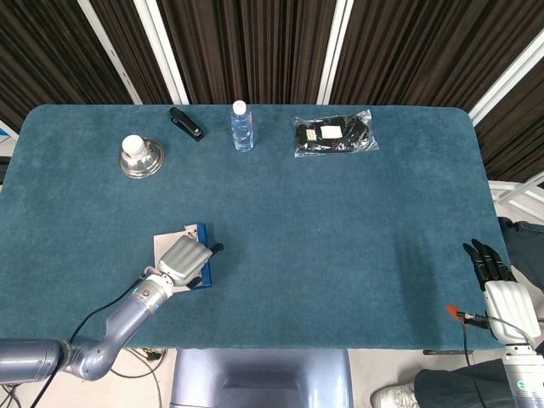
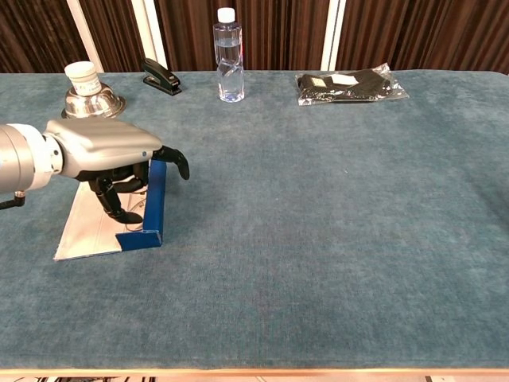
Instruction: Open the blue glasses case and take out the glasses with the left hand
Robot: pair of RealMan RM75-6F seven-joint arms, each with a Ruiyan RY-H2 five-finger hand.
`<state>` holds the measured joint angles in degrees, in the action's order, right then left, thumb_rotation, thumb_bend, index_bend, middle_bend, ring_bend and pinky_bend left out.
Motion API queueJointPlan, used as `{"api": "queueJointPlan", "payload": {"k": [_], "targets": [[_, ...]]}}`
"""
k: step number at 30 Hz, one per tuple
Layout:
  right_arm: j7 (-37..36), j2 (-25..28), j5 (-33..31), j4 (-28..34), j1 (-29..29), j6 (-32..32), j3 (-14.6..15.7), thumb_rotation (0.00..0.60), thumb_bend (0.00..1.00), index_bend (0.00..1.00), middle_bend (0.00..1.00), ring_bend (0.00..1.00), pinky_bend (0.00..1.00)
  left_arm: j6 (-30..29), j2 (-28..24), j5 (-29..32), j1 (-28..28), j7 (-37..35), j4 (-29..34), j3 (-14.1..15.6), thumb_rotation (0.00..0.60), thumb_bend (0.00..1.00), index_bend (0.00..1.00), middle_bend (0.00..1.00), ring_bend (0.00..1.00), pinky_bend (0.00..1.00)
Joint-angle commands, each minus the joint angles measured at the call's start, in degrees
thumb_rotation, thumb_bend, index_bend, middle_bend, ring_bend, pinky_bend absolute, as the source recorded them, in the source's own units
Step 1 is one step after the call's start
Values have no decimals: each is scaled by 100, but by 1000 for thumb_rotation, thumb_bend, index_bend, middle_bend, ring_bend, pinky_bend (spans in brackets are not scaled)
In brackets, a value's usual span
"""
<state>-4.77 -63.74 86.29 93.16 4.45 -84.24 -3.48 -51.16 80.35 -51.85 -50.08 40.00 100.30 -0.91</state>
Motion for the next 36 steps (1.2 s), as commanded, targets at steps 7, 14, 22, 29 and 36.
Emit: {"api": "queueJointPlan", "payload": {"k": [7, 14, 22, 29, 36], "targets": [[6, 0, 0, 1, 0, 0, 0, 600, 51, 0, 0, 0, 225, -18, -46, 95, -53, 55, 63, 92, 600, 218, 202, 873, 825, 911], [16, -7, 11, 3, -3, -2, 8, 600, 51, 0, 0, 0, 225, -59, -83, 59, -39, 11, 51, 162, 600, 218, 202, 875, 825, 911], [5, -6, 3, 3, -3, 0, 5, 600, 52, 0, 0, 0, 225, -78, 198, 54, -114, 27, -148, 117, 600, 221, 202, 880, 825, 911], [-25, 5, 14, 3, 2, 8, 7, 600, 52, 0, 0, 0, 225, -269, 534, 137, -199, 144, -329, -33, 600, 259, 205, 882, 825, 912], [-26, 11, 8, 10, 7, 18, 4, 600, 51, 0, 0, 0, 225, -371, 790, 323, -305, 282, -587, -168, 600, 259, 215, 884, 827, 916]]}}
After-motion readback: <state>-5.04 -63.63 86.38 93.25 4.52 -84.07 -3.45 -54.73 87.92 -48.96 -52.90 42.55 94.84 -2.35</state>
